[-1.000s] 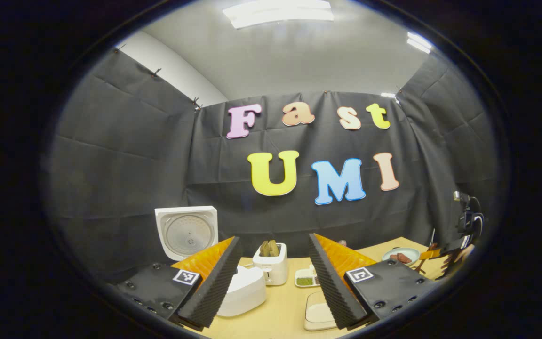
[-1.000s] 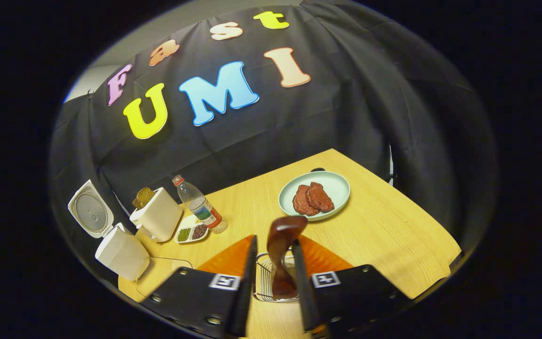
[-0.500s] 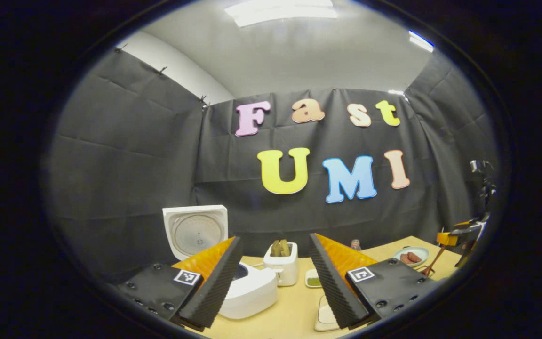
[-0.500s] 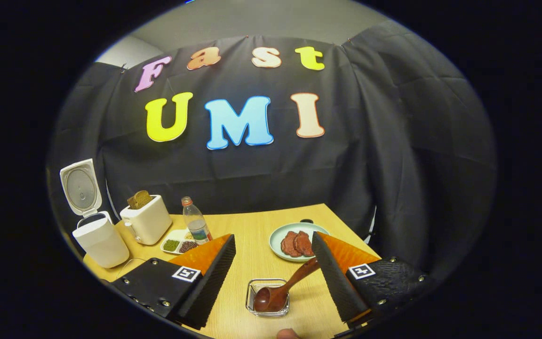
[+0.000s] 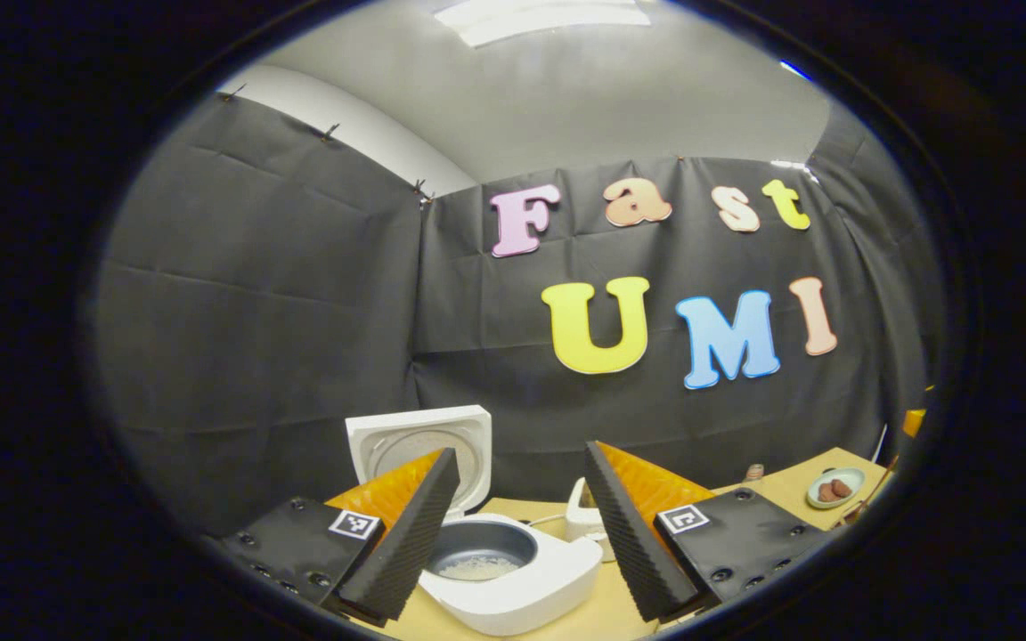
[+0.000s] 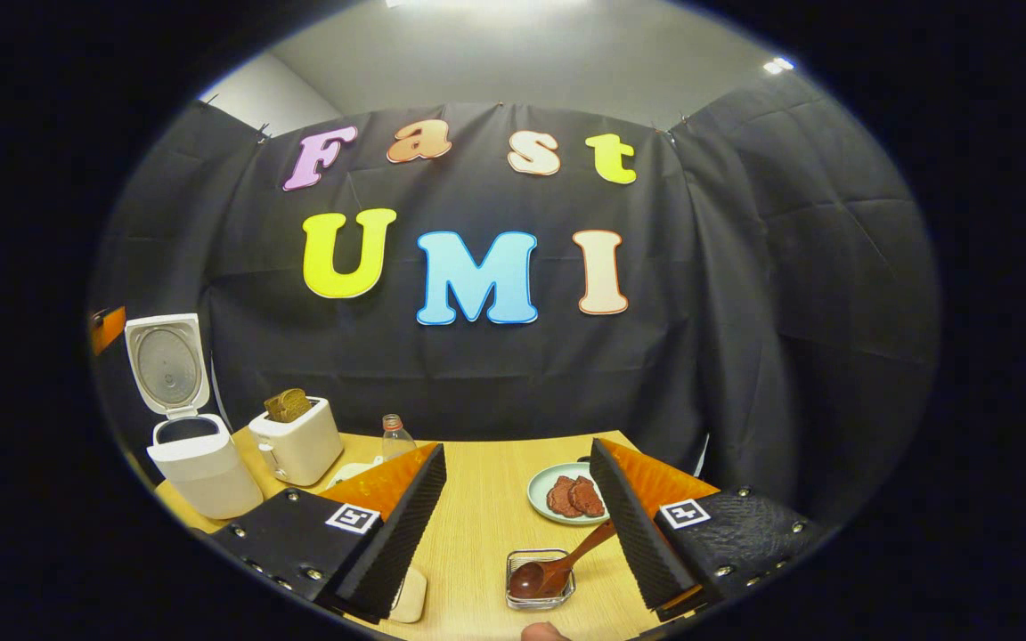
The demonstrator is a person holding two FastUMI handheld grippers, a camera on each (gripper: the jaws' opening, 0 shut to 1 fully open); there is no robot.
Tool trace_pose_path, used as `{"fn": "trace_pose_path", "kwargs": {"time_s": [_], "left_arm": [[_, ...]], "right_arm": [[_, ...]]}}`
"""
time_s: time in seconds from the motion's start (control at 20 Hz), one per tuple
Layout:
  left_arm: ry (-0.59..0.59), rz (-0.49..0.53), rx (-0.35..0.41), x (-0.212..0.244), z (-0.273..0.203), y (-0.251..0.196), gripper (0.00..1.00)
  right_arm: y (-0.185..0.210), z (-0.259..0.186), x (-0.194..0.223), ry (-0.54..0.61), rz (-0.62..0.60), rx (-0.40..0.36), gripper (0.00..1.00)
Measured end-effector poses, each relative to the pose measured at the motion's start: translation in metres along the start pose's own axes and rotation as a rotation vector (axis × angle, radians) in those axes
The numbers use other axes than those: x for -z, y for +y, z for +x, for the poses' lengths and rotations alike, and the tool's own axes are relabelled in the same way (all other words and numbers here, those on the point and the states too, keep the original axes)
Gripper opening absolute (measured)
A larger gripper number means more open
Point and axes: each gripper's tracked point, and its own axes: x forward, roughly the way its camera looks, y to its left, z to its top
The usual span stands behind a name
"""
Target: Close the left gripper, press the button to open the rice cooker; take a wooden spoon from the chopstick holder with the right hand, scoop a spoonful of rice and pour it into the rice cooker, then put the wooden spoon back into the chopstick holder.
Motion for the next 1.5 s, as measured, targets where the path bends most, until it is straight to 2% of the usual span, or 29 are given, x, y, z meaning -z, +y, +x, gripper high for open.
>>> {"fn": "trace_pose_path", "kwargs": {"time_s": [0.3,0.55,0.6,0.7,0.75,0.85,0.95,1.0,1.1,1.15,1.2,1.25,1.3,1.35,1.4,1.45,1.5], "left_arm": [[-0.056,0.027,-0.029,-0.015,0.059,0.041,0.97],[-0.071,0.005,-0.034,-0.017,0.107,0.070,0.97],[-0.075,0.009,-0.037,-0.018,0.119,0.077,0.93],[-0.080,0.029,-0.050,-0.018,0.143,0.092,0.93],[-0.080,0.030,-0.059,-0.017,0.155,0.098,0.93],[-0.069,0.011,-0.075,-0.011,0.176,0.112,0.93],[-0.052,-0.003,-0.092,-0.005,0.199,0.127,0.93],[-0.043,-0.003,-0.101,-0.002,0.211,0.135,0.93],[-0.027,-0.005,-0.100,0.004,0.233,0.142,0.94],[-0.015,-0.004,-0.105,0.009,0.243,0.149,0.93],[-0.004,-0.002,-0.115,0.012,0.254,0.156,0.93],[0.009,-0.004,-0.125,0.017,0.263,0.162,0.93],[0.023,-0.007,-0.135,0.023,0.272,0.167,0.93],[0.039,-0.005,-0.152,0.030,0.278,0.173,0.93],[0.061,-0.001,-0.164,0.037,0.285,0.179,0.97],[0.081,0.000,-0.173,0.046,0.289,0.181,0.98],[0.103,0.001,-0.171,0.053,0.293,0.181,0.94]], "right_arm": [[0.018,-0.008,0.002,0.001,0.007,0.053,0.98],[0.034,-0.024,-0.006,-0.036,0.008,0.109,0.99],[0.036,-0.027,-0.005,-0.040,0.004,0.120,0.98],[0.041,-0.032,-0.003,-0.039,-0.001,0.140,0.98],[0.042,-0.035,-0.001,-0.037,-0.003,0.150,0.94],[0.044,-0.040,0.002,-0.030,-0.010,0.169,0.99],[0.045,-0.047,0.005,-0.024,-0.021,0.189,0.98],[0.044,-0.049,0.006,-0.021,-0.022,0.198,0.94],[0.043,-0.054,0.009,-0.014,-0.017,0.213,0.94],[0.042,-0.057,0.009,-0.011,-0.014,0.222,0.99],[0.040,-0.060,0.009,-0.013,-0.013,0.231,0.94],[0.039,-0.063,0.009,-0.015,-0.012,0.239,0.94],[0.038,-0.065,0.009,-0.016,-0.014,0.246,0.98],[0.037,-0.066,0.009,-0.017,-0.017,0.252,0.94],[0.036,-0.068,0.011,-0.015,-0.018,0.258,0.99],[0.035,-0.068,0.011,-0.014,-0.016,0.262,0.99],[0.034,-0.069,0.011,-0.012,-0.013,0.262,0.99]]}}
